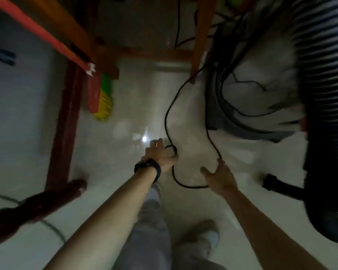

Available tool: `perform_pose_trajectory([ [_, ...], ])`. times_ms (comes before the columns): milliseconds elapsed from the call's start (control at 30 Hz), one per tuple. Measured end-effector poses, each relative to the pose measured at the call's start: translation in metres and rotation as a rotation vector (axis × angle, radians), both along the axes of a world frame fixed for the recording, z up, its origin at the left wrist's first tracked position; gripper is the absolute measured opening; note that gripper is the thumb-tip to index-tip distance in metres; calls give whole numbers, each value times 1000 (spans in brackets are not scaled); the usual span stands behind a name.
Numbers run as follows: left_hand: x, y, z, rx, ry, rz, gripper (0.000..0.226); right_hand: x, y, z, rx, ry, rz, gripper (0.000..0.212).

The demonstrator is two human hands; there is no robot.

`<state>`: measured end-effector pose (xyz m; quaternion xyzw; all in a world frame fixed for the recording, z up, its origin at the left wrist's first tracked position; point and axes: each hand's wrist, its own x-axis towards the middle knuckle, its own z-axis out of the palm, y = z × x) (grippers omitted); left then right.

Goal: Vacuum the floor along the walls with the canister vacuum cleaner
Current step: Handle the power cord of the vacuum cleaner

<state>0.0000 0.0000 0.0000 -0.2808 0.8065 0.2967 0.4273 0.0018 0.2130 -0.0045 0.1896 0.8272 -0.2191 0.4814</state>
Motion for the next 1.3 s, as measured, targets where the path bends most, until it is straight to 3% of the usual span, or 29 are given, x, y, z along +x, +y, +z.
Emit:
perform_pose_trajectory([
  [133, -10, 2, -80, 171, 50, 337, 78, -30, -3, -73, -1, 95, -126, 99],
  [167, -11, 4, -97, 247, 78, 427, 72, -37, -5, -83, 35, 117, -79, 93],
  [233, -14, 10, -105, 409, 67, 555, 39, -40, -14, -99, 122, 166, 112, 67],
  [300, -13, 14, -94, 486, 35, 582, 16, -35, -29, -95, 42, 206, 162, 53],
  [400, 1, 12, -48, 487, 44, 623, 18, -9, -55, -43, -179, 193, 16, 39],
  [500, 10, 6, 32, 543, 55, 696, 10, 26, -69, 43, -252, 132, 211, 33],
  [600, 7, 1, 142, 539, 54, 499, 22, 51, -67, 143, -306, 44, 424, 31],
  [667, 7, 1, 224, 569, 13, 411, 31, 56, -61, 219, -350, 30, 417, 27],
  [767, 2, 5, 346, 538, 92, 350, 40, 46, -44, 325, -352, 71, 394, 23],
  [967, -11, 10, 559, 396, 272, 53, 41, -20, -17, 516, -509, 69, -283, 46],
  [1067, -15, 20, 639, 321, 327, -149, 45, -50, -23, 590, -614, 44, -444, 63],
  [1133, -18, 26, 683, 300, 383, -246, 32, -61, -23, 627, -685, 0, -499, 76],
  [1233, -28, 29, 734, 172, 439, -428, 9, -72, -21, 671, -863, -60, -648, 52],
  [1300, -32, 29, 754, 62, 427, -563, 20, -80, -19, 693, -956, -69, -771, 31],
])
